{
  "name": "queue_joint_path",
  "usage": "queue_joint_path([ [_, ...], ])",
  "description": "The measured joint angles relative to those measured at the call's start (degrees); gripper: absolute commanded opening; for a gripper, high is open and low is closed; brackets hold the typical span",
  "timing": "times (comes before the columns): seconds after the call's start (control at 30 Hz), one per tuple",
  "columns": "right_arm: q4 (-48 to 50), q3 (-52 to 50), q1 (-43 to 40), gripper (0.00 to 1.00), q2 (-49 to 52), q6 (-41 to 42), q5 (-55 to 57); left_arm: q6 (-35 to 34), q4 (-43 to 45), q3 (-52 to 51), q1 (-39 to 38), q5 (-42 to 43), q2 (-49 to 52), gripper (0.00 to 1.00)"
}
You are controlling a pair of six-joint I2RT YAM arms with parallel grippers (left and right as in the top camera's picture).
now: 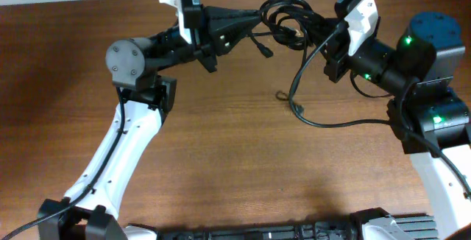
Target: Untangle cables
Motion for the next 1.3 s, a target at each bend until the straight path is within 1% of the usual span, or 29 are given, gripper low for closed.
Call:
queue_joint_path([
  [0.03,-0.2,0.0,0.1,0.04,0.0,0.0,0.4,-0.2,0.0,0.0,0.2,0.2,0.0,0.00],
  [0.13,-0.6,0.0,0.4,0.04,0.0,0.0,0.6,-1.2,0.2,0.0,4.2,1.2,0.0,0.00],
  [0.17,-0.6,0.0,0.5,0.04,0.0,0.0,0.5,-1.4,0.2,0.0,5.1,1.6,0.0,0.20],
  [0.2,-0.6,0.0,0.6,0.04,0.0,0.0,0.5,-1.6,0.2,0.0,6.3,2.2,0.0,0.53],
  [0.23,-1.0,0.1,0.7,0.04,0.0,-0.3,1.6,-1.3,0.4,0.0,7.4,2.3,0.0,0.73],
  [0.27,-1.9,0.0,0.0,0.04,0.2,-0.5,3.7,-1.6,0.9,0.0,8.9,2.1,0.0,0.87],
  [0.3,-1.9,0.0,-0.5,0.04,0.4,-0.6,5.1,-1.6,1.1,0.1,10.9,2.1,-0.1,0.95],
  [0.33,-1.8,0.0,-0.5,0.04,0.5,-0.7,6.0,-1.6,1.0,0.1,11.8,2.7,-0.1,0.99],
  [0.5,-0.9,0.0,-0.5,0.04,0.5,-0.7,5.3,-0.5,1.2,0.1,9.3,8.9,-0.1,0.99],
  [0.6,-0.1,0.0,-0.5,0.04,0.5,-0.7,1.2,3.1,-0.7,0.2,5.8,10.2,-0.1,0.99],
  [0.7,-0.2,0.0,-0.5,0.04,0.5,-0.7,-3.0,6.3,-6.4,0.2,2.8,8.2,-0.1,0.99],
  [0.8,-0.4,0.0,-0.5,0.04,0.5,-0.8,-7.4,8.4,-11.5,0.2,1.6,3.5,-0.1,0.99],
  [0.97,-0.4,0.0,-0.5,0.04,0.5,-1.2,-10.1,9.4,-12.1,0.2,-0.7,-0.1,-0.1,0.99],
  [1.0,-0.4,0.0,-0.5,0.04,0.5,-1.3,-10.1,9.7,-12.3,0.2,-1.0,-0.3,-0.1,0.92],
  [1.03,-0.4,0.0,-0.5,0.04,0.5,-1.3,-10.2,10.3,-13.2,0.2,-1.3,-0.7,-0.1,0.61],
  [1.07,-0.4,0.0,-0.5,0.04,0.5,-1.4,-10.3,10.4,-13.7,0.2,-1.3,-0.9,-0.1,0.40],
  [1.1,-0.4,0.0,-0.5,0.04,0.5,-1.5,-10.4,10.7,-14.4,0.2,-1.3,-1.0,-0.1,0.10],
  [1.13,-0.4,0.0,-0.5,0.04,0.5,-1.4,-10.4,11.2,-14.8,0.2,-1.3,-1.2,-0.1,0.00],
  [1.3,-0.4,0.0,-0.5,0.04,0.5,-1.4,-10.3,12.2,-14.3,0.2,-1.5,-1.2,-0.1,0.00],
])
